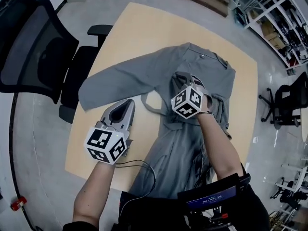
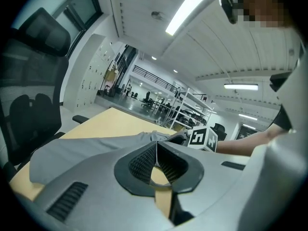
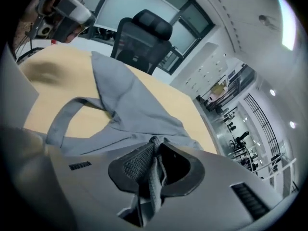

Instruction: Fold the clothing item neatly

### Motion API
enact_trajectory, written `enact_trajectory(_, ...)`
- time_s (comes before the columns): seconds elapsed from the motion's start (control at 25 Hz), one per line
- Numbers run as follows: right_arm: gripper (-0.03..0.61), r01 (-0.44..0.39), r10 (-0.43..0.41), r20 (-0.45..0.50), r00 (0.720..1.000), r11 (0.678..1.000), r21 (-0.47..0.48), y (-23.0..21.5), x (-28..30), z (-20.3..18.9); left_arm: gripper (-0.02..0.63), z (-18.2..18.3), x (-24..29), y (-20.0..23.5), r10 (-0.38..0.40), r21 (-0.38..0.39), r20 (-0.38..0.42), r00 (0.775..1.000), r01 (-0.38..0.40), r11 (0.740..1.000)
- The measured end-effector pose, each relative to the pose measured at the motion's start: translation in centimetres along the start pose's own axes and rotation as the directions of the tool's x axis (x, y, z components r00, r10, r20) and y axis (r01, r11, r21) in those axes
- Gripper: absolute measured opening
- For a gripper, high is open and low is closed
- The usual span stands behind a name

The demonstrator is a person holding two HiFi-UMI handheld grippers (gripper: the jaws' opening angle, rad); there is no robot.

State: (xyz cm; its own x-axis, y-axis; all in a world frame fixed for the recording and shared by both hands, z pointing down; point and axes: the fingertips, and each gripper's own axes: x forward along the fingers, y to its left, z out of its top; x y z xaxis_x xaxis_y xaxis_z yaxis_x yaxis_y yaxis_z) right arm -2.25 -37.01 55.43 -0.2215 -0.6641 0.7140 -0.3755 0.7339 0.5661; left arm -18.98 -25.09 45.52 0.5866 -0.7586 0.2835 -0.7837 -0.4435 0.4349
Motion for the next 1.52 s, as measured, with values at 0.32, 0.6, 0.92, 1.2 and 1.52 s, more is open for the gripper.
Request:
enact_trajectory(0.32, 0.184, -0.154, 0.148, 0.044, 0.988, 0.958, 0.241, 2.0, -1.4, -0.7, 0.000, -0.5, 0.0, 1.6, 0.001, -0.032, -0.006, 1.000, -0.001, 0.999)
enact_trajectory(0.6, 0.186, -0.120, 0.052, 0.130, 0.990, 0.794, 0.596, -2.3, -3.1, -3.8, 0.000, -0.2, 1.2, 1.4, -0.024, -0.009, -0.001, 1.000, 0.024, 1.000)
enact_trajectory(0.92, 0.178, -0.030, 0.109, -0.099, 0.989, 0.808, 0.588, -3.4, -0.2, -9.6, -0.001, 0.7, 0.2, 3.0, 0.035, 0.032, -0.011, 0.999, -0.035, 0.999)
enact_trajectory(1.2, 0.025, -0.001, 0.020, -0.026, 0.999, 0.806, 0.591, -6.4, -0.6, -5.6, -0.002, 0.3, -3.5, 6.4, 0.163, -0.027, -0.001, 0.987, -0.163, 0.986)
enact_trajectory(1.52, 0.026, -0.035, -0.017, 0.073, 0.997, 0.754, 0.656, -8.1, 4.8, 0.9, 0.000, -1.8, -6.2, 11.8, 0.261, -0.052, -0.003, 0.965, -0.261, 0.964)
